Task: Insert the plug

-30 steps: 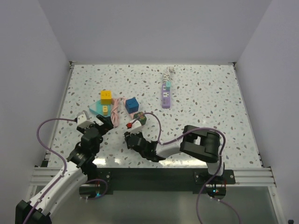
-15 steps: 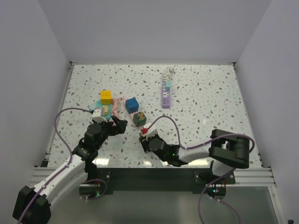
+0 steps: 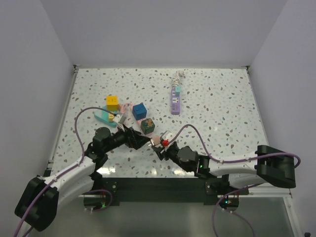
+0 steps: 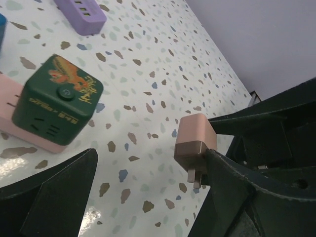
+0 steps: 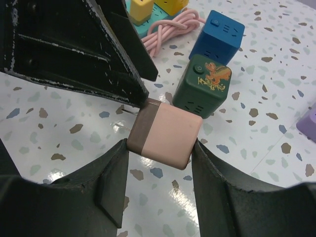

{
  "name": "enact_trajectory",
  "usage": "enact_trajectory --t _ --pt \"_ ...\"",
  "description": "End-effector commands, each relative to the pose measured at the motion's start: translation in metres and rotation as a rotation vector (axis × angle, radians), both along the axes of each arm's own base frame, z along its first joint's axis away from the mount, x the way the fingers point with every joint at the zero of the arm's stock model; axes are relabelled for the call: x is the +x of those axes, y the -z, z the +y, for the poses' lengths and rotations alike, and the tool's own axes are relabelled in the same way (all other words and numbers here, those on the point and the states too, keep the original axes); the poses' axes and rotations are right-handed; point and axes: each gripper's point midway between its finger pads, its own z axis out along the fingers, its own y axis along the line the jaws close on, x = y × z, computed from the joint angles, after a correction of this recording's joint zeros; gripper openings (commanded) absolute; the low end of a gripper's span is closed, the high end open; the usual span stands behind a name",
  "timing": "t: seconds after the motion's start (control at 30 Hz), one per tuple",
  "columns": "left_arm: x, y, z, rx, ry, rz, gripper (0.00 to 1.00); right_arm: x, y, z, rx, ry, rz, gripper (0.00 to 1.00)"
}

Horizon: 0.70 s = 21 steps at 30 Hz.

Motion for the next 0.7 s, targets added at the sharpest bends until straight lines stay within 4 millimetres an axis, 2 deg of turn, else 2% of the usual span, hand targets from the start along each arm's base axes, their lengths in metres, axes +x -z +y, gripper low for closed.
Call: enact_trajectory --t 0.0,0.2,0.4,0.67 --pt "-0.013 -0.043 -0.024 -0.100 0.161 -0.121 0.95 -0.005 -0.020 0.002 0.051 -0.037 -0.049 0.00" --pt "-0.022 -0.046 -0.037 -0.126 0.221 -0.127 0.95 -0.009 -0.022 0.002 0.059 -0.051 -0.050 0.00" --pt "-0.033 -0.047 -0.049 -0.130 0.301 -0.123 0.90 -0.008 -0.027 -0.004 0.057 -0.042 -0.085 0.00" --pt "-0.040 -0.041 -0.062 -0.155 0.380 -0.084 0.71 -0.011 -0.037 -0.010 0.083 -0.051 -0.103 0.00"
